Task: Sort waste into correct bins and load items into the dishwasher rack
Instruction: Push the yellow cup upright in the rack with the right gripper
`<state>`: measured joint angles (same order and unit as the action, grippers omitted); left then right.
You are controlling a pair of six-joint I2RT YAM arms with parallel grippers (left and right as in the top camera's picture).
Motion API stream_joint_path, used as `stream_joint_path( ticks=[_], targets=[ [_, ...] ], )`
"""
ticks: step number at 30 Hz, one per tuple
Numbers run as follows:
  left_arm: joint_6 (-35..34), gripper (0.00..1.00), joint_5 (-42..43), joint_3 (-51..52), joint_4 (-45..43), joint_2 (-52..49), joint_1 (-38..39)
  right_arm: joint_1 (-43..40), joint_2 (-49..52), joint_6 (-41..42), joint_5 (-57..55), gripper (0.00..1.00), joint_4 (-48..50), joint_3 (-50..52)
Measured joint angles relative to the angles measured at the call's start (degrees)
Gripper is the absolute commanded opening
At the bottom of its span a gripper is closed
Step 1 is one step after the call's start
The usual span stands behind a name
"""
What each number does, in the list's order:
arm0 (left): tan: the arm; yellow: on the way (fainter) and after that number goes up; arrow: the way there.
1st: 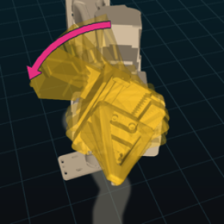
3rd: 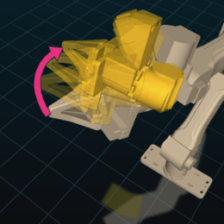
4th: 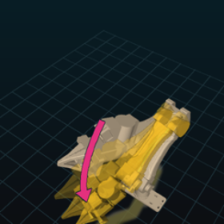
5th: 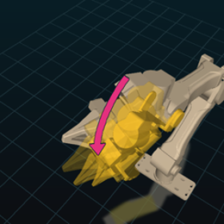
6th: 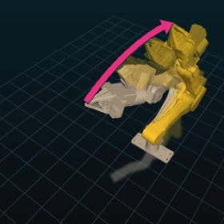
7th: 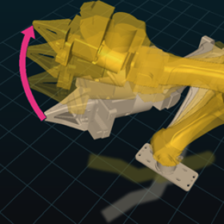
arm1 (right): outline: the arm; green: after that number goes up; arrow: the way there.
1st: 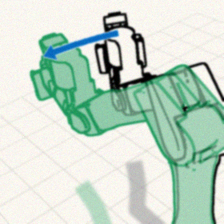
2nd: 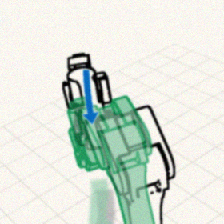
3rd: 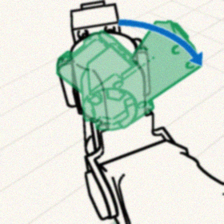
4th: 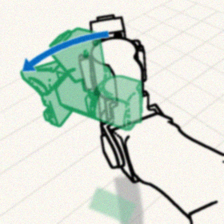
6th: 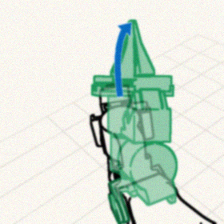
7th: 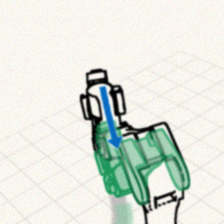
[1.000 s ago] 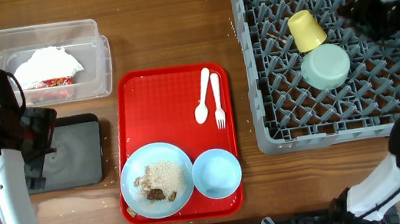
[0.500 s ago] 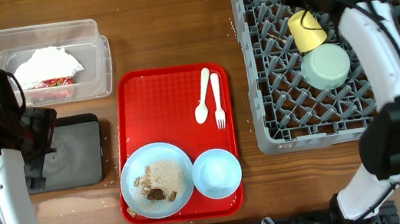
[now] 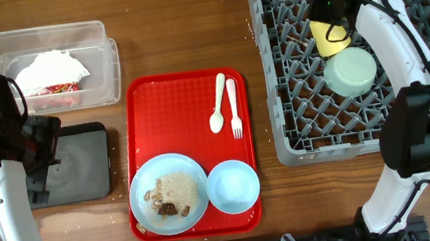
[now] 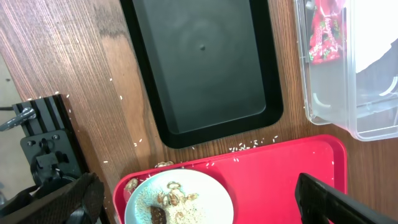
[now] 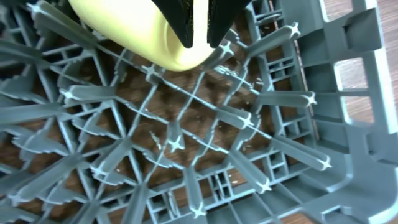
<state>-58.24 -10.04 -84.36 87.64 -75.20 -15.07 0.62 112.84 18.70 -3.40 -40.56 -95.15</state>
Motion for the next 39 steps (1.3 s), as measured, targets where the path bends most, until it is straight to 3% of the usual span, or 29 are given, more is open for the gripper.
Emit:
stream_joint_path(
  ticks=[14,24,30,32,39],
  targets=[
    [0.0,1.0,0.0,0.0,-0.02,0.0,0.0,-0.24,-7.8,0.09,-5.68,0.09,-12.24,-0.63],
    [0.0,1.0,0.0,0.0,0.0,0.0,0.0,-0.31,-8.66,-2.73,4.04,0.14,-8.72,-0.63],
    [0.02,1.0,-0.02,0.0,0.0,0.0,0.0,-0.28,-7.72,-2.91,5.33,0.09,-0.26,-0.59],
    [0.0,1.0,0.0,0.0,-0.02,0.0,0.0,-0.28,-6.4,-2.95,5.38,0.04,0.39,-0.59],
    [0.0,1.0,0.0,0.0,-0.02,0.0,0.0,-0.28,-1.03,-3.19,4.66,0.04,-0.74,-0.59]
  ],
)
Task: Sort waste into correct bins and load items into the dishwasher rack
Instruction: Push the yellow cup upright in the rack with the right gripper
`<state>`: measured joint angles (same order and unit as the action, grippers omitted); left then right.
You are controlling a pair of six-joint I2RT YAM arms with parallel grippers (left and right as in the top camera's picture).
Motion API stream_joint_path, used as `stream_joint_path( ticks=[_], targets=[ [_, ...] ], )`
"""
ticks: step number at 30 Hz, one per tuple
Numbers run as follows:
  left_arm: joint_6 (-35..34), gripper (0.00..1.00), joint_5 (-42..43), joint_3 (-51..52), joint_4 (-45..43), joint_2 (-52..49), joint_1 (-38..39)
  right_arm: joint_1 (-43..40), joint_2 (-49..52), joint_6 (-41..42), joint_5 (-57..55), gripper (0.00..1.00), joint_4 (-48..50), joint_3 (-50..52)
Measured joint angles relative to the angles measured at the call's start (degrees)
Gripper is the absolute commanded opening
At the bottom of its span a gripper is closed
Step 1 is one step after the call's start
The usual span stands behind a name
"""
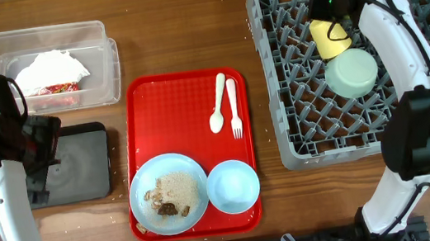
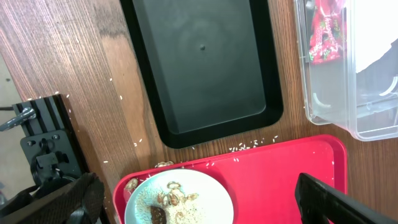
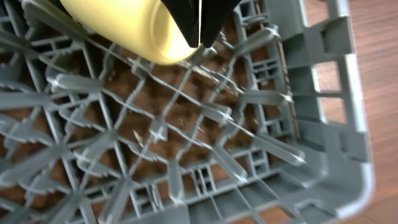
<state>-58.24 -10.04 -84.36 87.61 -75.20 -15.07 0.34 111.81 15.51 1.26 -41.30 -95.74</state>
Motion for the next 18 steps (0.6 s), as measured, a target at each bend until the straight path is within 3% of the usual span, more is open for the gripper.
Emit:
stream_joint_path(
  ticks=[18],
  targets=[
    [0.02,1.0,0.0,0.0,0.0,0.0,0.0,1.07,-0.17,-0.17,-4.55,0.04,-7.65,-0.39]
  ],
)
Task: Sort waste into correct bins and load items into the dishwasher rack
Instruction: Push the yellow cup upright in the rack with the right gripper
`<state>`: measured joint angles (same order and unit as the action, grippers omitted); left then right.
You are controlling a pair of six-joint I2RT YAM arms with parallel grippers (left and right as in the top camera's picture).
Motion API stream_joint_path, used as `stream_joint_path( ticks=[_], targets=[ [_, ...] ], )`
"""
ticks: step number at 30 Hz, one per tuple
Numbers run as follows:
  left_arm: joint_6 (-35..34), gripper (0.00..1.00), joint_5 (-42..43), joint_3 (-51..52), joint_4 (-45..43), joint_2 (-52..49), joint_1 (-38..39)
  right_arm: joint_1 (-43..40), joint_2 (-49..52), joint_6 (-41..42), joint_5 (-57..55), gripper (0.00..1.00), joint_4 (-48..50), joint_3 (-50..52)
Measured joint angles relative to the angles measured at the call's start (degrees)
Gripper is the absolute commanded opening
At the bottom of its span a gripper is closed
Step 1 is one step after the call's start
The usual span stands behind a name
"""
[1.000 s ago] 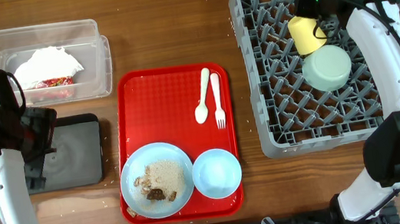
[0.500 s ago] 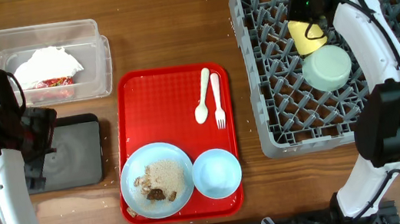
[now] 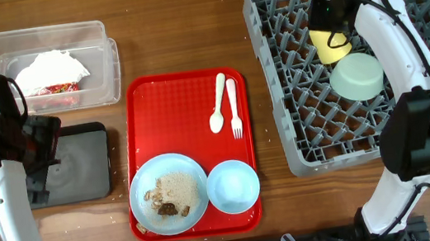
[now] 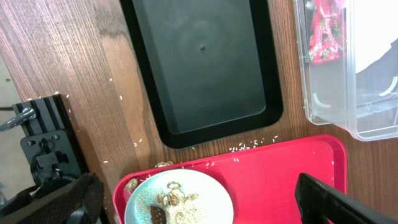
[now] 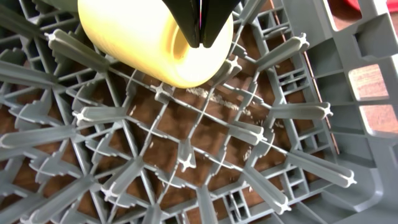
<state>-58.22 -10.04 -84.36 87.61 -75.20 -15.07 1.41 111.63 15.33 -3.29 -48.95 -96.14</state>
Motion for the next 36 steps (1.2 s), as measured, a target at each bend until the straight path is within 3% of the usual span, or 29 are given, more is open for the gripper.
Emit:
stream_joint_path(
  ticks=[18,25,31,35,36],
  targets=[
    [-0.02,1.0,0.0,0.0,0.0,0.0,0.0,-0.72,-3.19,0.0,-7.3,0.04,-13.49,0.17],
    [-0.02,1.0,0.0,0.0,0.02,0.0,0.0,-0.76,-3.56,-2.8,-1.4,0.04,-16.2,0.22],
    [0.0,1.0,0.0,0.0,0.0,0.0,0.0,-0.37,-8.17,-12.52,16.74,0.28,-13.33,0.33],
    [-0.02,1.0,0.0,0.0,0.02,0.0,0.0,2.03,-8.37,-16.28,20.28,0.48,-13.7,1.99],
    [0.0,1.0,-0.02,0.0,0.0,0.0,0.0,2.47,-8.37,-17.59,20.48,0.49,-13.35,2.58]
  ],
)
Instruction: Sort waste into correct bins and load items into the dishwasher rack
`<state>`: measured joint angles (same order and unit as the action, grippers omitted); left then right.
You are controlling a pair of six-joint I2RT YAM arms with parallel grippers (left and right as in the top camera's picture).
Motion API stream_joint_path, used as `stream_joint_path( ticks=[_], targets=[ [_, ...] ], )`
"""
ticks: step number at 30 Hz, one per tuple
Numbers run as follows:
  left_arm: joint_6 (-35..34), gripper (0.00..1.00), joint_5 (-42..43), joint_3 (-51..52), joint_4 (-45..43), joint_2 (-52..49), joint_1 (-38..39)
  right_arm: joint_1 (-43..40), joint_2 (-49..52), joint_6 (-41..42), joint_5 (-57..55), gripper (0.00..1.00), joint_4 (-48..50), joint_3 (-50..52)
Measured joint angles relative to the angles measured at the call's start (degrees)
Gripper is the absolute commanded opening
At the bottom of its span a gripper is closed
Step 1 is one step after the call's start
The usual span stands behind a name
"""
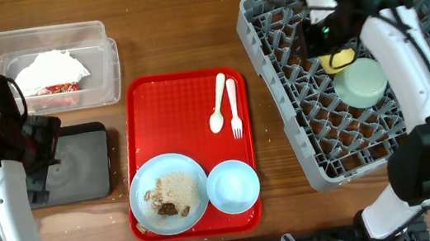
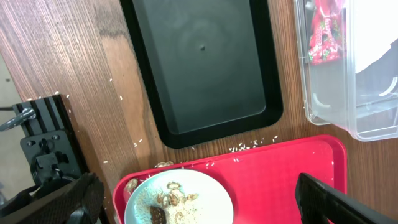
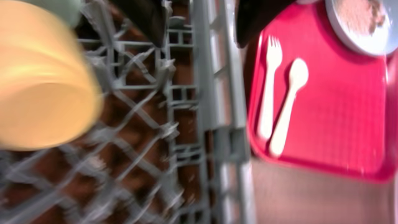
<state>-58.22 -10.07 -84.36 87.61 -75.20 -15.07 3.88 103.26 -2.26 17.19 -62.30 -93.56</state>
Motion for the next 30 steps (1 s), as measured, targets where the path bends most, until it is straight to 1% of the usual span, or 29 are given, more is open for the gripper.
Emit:
stream_joint_path(
  ticks=[5,9,12,16,17,19,21,29,30],
  targets=[
    [-0.02,1.0,0.02,0.0,0.0,0.0,0.0,6.88,0.02,-2.62,-1.2,0.5,3.02,6.19],
    [0.0,1.0,0.02,0.0,0.0,0.0,0.0,10.69,0.66,-2.69,-3.21,0.51,4.42,7.72],
    [0.0,1.0,0.0,0.0,0.0,0.0,0.0,12.48,1.99,-1.16,-7.23,0.5,4.92,8.24],
    [-0.02,1.0,0.02,0.0,0.0,0.0,0.0,13.22,2.91,0.37,-12.17,0.5,6.19,8.39],
    [0.0,1.0,0.02,0.0,0.0,0.0,0.0,13.22,2.93,0.76,-13.29,0.48,6.29,8.39],
    [-0.02,1.0,0.02,0.0,0.0,0.0,0.0,13.22,2.93,1.2,-14.73,0.4,6.84,8.41],
    [0.0,1.0,0.02,0.0,0.0,0.0,0.0,13.22,3.02,1.57,-15.39,0.38,7.26,8.41],
    [0.0,1.0,0.02,0.0,0.0,0.0,0.0,13.22,8.22,2.01,-15.93,0.37,8.2,8.46],
    [-0.02,1.0,0.02,0.0,0.0,0.0,0.0,13.22,8.66,2.03,-15.93,0.34,8.61,8.46]
  ],
)
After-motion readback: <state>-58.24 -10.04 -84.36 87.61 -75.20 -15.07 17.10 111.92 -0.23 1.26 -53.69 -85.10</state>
